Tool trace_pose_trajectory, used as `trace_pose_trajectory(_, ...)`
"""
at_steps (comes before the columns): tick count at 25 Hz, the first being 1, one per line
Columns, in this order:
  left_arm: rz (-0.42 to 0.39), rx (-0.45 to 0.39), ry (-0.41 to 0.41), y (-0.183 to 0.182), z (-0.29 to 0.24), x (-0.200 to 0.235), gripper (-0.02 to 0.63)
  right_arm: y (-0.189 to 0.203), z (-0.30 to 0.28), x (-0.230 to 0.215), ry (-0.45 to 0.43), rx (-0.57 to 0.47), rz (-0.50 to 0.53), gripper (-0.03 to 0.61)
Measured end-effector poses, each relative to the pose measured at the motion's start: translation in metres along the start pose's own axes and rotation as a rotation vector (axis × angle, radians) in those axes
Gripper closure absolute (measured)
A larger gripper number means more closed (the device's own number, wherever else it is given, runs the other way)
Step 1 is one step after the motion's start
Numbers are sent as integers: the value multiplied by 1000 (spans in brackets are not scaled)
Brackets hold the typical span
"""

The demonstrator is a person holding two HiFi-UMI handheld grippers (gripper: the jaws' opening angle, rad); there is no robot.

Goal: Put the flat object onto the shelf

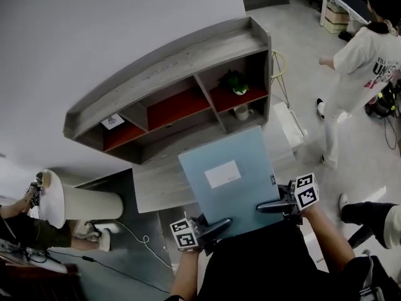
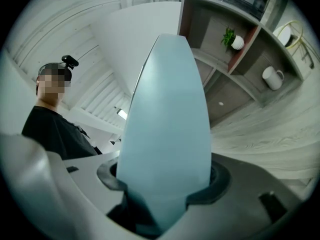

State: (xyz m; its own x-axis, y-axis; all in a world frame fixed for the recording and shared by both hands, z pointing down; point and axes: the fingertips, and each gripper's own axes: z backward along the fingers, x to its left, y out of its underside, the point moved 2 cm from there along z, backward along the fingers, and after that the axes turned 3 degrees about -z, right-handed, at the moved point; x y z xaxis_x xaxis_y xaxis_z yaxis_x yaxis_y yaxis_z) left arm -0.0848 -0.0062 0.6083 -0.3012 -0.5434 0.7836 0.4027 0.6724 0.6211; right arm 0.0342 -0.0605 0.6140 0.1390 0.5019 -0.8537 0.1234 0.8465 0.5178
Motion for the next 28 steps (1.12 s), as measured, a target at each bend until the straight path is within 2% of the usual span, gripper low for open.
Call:
trace_pose_trajectory(8, -78, -44, -32, -49, -47, 18, 318, -68, 26, -15, -14, 36, 81, 296)
trace_pose_trajectory(11, -134, -57, -34, -72, -63, 18, 316, -96, 33, -14, -33, 44, 134, 295)
trace_pose_trajectory(19, -346, -51, -19, -165, -97, -12, 316, -190, 42, 23, -73, 15, 341, 295)
trace_pose_trajectory(28, -502, -45, 27, -269, -126, -38, 318, -292, 41, 64, -40, -5, 489, 293)
